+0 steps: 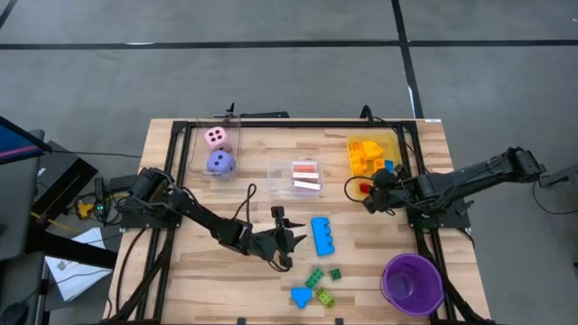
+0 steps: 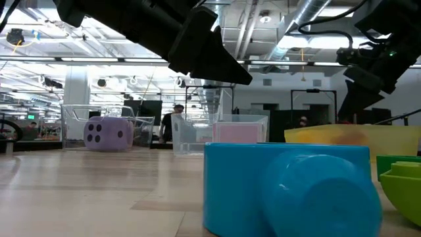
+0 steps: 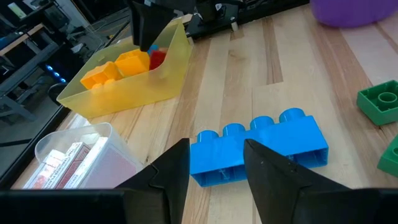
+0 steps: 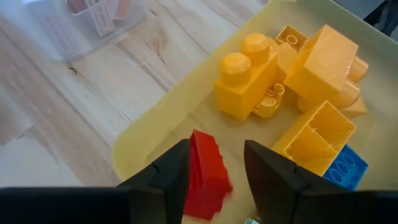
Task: Pick & Place Toys
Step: Put the red game piece into the yellow bin, then put the blue game piece into the yellow bin
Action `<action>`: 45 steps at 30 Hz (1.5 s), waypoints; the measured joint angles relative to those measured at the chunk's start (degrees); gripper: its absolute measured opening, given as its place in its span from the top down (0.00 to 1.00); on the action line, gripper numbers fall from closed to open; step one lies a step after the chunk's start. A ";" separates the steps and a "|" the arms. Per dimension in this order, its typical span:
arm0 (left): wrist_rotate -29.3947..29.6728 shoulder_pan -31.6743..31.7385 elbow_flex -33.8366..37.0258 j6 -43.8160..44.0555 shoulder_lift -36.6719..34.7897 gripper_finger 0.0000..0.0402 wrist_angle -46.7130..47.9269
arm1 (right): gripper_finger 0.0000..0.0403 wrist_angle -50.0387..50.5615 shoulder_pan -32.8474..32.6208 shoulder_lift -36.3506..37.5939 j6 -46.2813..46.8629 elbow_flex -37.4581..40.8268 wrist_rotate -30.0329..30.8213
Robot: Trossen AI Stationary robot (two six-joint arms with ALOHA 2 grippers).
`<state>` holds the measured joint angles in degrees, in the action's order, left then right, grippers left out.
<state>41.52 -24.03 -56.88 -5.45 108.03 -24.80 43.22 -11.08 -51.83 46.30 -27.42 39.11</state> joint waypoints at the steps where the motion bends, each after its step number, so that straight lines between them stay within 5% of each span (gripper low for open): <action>1: 0.02 0.00 0.00 0.00 0.00 0.64 0.00 | 0.64 0.00 0.01 0.00 0.00 0.00 0.15; 12: 0.00 0.00 0.02 0.00 0.00 0.64 0.00 | 0.53 -0.02 -0.03 0.00 -0.26 0.00 1.31; 27: -0.54 0.00 0.02 0.02 0.00 0.64 -0.02 | 0.52 -0.07 -0.40 0.13 -0.68 -0.44 1.11; 36: -10.75 -0.26 0.03 0.05 0.00 0.58 -0.92 | 0.52 -0.55 -5.52 0.13 -3.35 -7.03 -0.23; 45: -30.15 -3.25 0.02 -3.24 0.00 0.34 -9.23 | 0.52 -0.40 -10.88 0.13 -4.77 -9.57 1.90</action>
<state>11.37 -27.28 -56.86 -8.69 108.03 -34.02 42.82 -21.96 -51.70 41.53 -36.99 41.01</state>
